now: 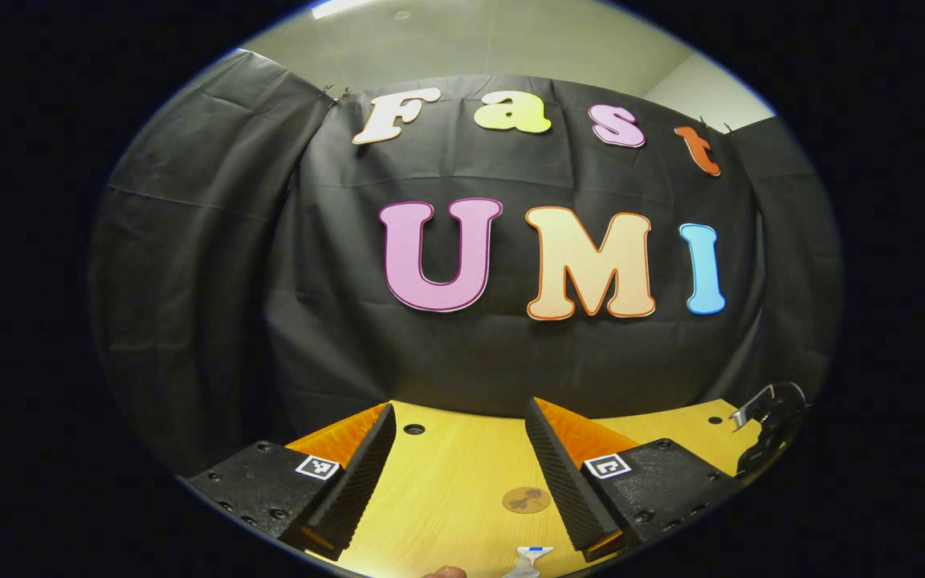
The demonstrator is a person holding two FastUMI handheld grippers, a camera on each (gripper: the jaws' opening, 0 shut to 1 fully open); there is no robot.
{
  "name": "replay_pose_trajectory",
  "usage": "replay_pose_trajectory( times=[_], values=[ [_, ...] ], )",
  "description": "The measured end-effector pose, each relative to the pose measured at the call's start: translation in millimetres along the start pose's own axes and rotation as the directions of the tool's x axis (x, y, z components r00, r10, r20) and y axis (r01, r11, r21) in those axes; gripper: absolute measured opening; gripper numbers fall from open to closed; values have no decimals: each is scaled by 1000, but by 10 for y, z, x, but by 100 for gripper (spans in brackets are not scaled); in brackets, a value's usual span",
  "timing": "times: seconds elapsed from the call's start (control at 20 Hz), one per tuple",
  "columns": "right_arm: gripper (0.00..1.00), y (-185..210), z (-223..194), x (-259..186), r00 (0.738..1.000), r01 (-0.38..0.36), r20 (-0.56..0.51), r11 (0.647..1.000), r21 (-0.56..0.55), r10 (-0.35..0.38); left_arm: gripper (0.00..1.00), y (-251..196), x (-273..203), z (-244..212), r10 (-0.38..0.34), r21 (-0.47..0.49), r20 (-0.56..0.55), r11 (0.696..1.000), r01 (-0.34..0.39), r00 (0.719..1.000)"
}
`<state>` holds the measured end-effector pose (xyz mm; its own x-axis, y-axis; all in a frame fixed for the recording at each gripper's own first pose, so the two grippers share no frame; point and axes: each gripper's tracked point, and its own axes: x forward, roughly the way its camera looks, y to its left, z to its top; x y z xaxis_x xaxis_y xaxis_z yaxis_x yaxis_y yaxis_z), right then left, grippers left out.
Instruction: Put the toothbrush and toothpaste on the desktop into the cup, then pick up the cup and place it on the coaster on the desktop.
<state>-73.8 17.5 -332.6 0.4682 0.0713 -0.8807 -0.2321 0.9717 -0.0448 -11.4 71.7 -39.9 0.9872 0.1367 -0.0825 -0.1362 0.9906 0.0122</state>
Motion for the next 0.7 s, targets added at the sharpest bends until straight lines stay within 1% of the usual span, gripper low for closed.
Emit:
replay_pose_trajectory(
  times=[0.15,0.25,0.45,0.55,0.6,0.7],
  values=[
    [100,40,-180,135,995,-19,-100,1000,4,20,94,32,-9,-34,3,4,-11,1000,-3,1000],
    [100,43,-278,192,987,-26,-161,1000,2,26,94,48,-9,-51,2,6,-17,1000,-2,1000],
    [98,28,-425,266,968,-22,-250,1000,19,26,95,84,-13,-86,3,7,-25,1000,-3,1000],
    [93,17,-470,272,959,-29,-281,999,17,32,95,94,1,-112,3,6,-30,1000,-3,1000],
    [92,34,-511,270,952,-32,-303,999,22,38,95,107,-2,-130,4,6,-36,1000,-4,999],
    [87,12,-602,252,937,-23,-348,1000,1,22,95,107,3,-160,-1,5,-43,1000,2,999]
  ],
)
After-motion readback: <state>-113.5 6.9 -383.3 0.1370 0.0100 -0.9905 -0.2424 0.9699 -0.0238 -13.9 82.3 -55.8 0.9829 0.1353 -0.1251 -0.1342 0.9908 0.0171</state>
